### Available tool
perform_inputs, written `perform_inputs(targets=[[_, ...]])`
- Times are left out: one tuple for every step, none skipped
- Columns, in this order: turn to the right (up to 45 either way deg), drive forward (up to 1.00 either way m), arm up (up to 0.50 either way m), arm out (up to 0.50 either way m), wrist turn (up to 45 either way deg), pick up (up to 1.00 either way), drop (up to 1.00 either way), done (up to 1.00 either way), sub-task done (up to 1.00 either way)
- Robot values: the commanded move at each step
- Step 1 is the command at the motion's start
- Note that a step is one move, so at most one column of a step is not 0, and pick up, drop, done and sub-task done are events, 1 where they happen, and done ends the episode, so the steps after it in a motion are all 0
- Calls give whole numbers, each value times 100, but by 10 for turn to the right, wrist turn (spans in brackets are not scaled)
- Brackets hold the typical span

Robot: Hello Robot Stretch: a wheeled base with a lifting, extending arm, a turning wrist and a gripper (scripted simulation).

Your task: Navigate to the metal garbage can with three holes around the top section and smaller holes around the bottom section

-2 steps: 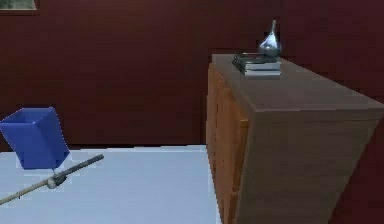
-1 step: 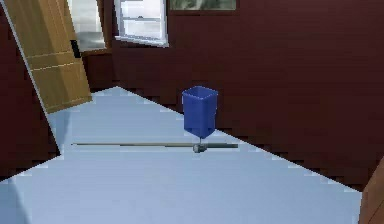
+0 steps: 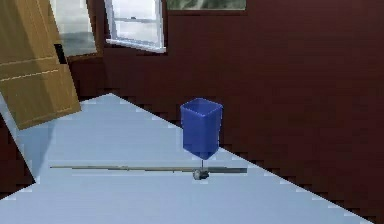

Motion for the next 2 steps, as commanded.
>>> perform_inputs(targets=[[-300,0,0,0,0,0,0,0,0],[-30,0,0,0,0,0,0,0,0]])
